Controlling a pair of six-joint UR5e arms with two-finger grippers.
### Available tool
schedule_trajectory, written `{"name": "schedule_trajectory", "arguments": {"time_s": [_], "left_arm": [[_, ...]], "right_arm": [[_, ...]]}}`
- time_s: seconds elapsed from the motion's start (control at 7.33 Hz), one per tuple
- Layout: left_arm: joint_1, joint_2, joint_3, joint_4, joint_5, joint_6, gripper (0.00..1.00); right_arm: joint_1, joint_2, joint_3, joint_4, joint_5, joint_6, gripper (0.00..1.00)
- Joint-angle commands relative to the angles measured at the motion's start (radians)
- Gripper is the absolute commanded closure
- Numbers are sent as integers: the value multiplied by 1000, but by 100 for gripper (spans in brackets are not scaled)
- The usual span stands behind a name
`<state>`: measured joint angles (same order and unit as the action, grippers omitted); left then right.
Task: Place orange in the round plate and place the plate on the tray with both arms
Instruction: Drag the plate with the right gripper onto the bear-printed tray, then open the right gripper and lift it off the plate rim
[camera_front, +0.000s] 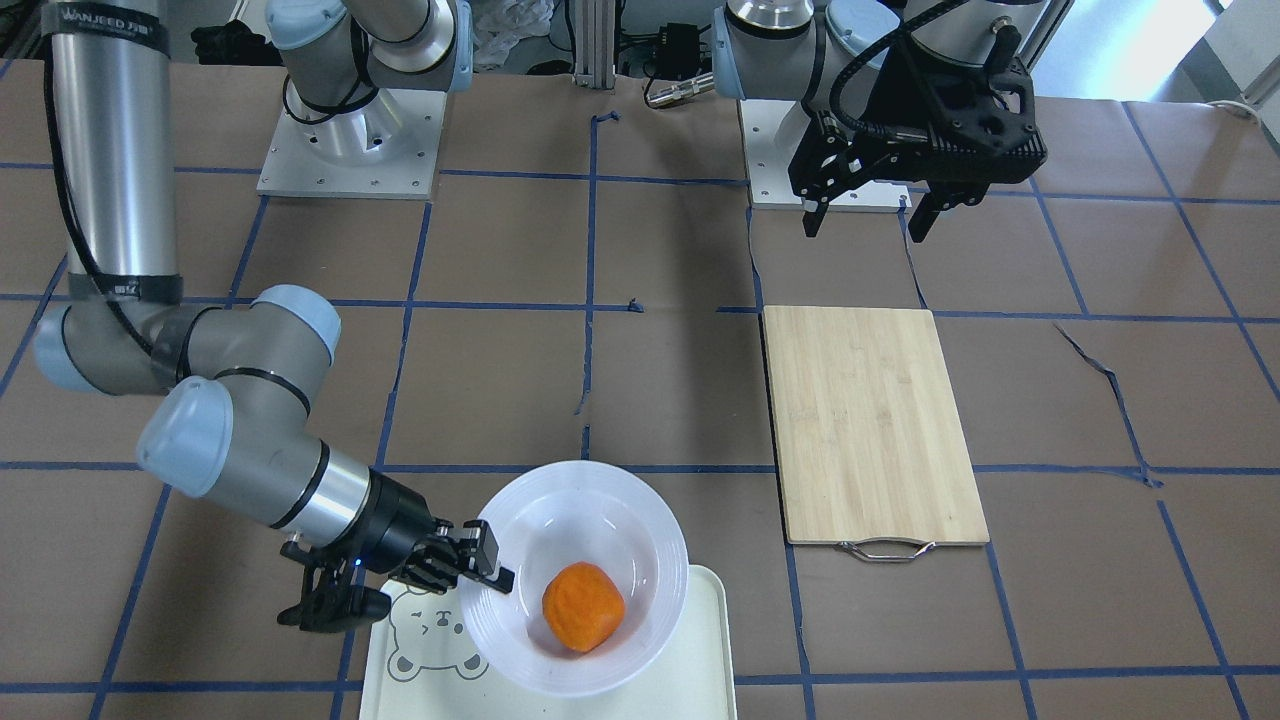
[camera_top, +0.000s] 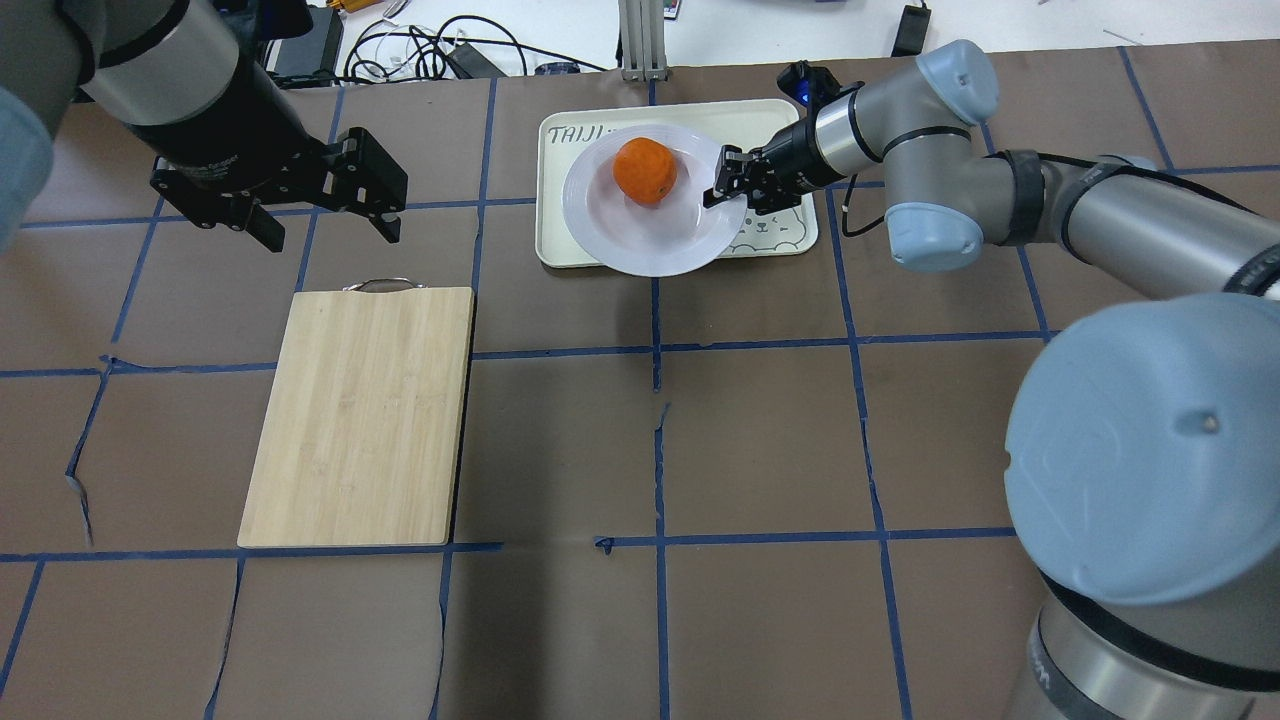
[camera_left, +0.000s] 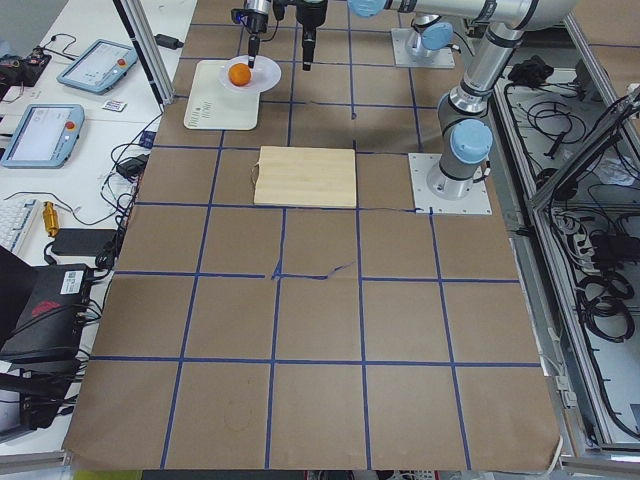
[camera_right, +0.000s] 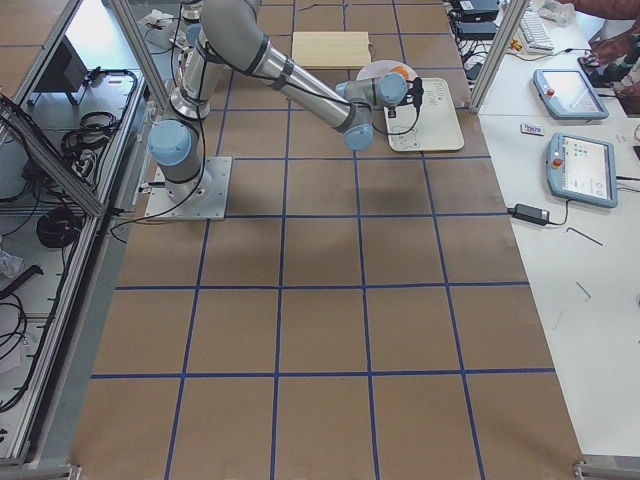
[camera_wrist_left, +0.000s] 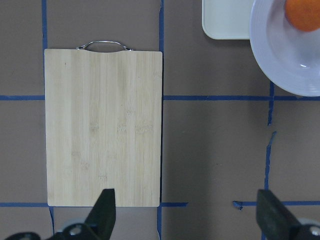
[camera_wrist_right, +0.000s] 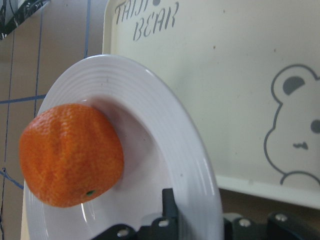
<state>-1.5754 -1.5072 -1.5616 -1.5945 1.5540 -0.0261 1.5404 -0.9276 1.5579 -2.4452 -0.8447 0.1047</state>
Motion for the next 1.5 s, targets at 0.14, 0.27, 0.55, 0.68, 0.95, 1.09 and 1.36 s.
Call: {"name": "schedule_trajectory", "arguments": {"time_s": [0.14, 0.27, 0.55, 0.68, 0.95, 1.09, 1.36], "left_arm": [[0, -1, 0, -1, 0, 0, 0], [0, 1, 0, 1, 1, 0, 0], [0, -2, 0, 1, 1, 0, 0], [1, -4, 0, 1, 1, 0, 0], [3, -5, 0, 2, 3, 2, 0], [5, -5, 0, 2, 3, 2, 0], [5, -5, 1, 2, 3, 0, 0]], "right_arm": [[1, 198, -260, 86, -56, 35, 100], [1, 223, -278, 84, -54, 35, 100], [1, 228, -268, 86, -57, 35, 100], [1, 228, -268, 83, -57, 35, 9], [1, 217, -269, 86, -60, 36, 0], [1, 201, -278, 86, -124, 26, 0], [0, 104, -274, 168, -281, 10, 0]]}}
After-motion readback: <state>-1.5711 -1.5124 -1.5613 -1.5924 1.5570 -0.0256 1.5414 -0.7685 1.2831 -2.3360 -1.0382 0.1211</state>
